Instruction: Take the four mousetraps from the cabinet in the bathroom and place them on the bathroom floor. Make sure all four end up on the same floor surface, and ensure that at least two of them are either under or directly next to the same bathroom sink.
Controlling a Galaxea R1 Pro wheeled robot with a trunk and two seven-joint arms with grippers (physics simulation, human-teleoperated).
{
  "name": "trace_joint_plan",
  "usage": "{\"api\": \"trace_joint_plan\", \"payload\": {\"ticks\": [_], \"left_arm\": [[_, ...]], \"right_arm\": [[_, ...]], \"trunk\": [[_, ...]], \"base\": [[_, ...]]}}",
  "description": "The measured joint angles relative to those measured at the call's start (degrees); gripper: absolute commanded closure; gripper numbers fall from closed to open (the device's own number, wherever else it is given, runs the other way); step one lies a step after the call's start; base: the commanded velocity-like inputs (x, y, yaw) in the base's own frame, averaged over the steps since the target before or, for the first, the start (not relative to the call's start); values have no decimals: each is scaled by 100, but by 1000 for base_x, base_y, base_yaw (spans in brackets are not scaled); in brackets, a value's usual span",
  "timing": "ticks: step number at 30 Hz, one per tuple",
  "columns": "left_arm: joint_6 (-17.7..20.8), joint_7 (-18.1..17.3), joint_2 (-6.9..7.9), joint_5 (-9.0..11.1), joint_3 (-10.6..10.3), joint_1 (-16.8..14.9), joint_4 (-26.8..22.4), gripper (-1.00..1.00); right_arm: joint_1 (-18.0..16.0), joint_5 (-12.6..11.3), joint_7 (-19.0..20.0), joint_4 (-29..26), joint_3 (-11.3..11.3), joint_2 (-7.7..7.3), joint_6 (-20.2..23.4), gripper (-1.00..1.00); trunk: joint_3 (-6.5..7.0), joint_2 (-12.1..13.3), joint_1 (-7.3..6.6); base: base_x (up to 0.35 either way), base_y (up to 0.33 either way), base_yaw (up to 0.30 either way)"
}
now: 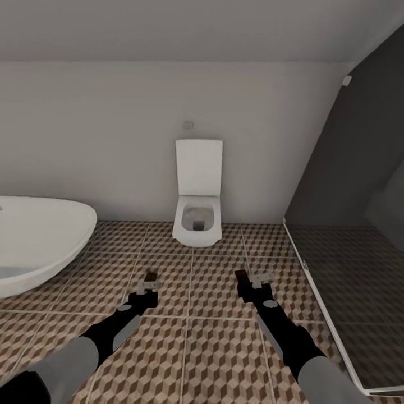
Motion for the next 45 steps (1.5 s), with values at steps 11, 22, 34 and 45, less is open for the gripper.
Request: {"api": "trace_joint_plan", "payload": {"ticks": [11,22,34,45], "left_arm": [[0,0,-37,0,0,0,0,100],[0,0,-46,-1,0,0,-2,100],[0,0,-92,-2,-8,0,1,100],[0,0,-123,0,-9,0,-2,100]], "right_arm": [[3,0,0,0,0,0,0,100],[2,0,0,0,0,8,0,100],[3,-3,0,0,0,9,-1,100],[3,-8,0,0,2,9,-8,100]], "trunk": [[-297,-442,242],[-594,-883,483],[-919,-1364,747],[-1216,-1806,989]], "base": [[0,0,0],[0,0,0],[0,0,0],[0,0,0]]}}
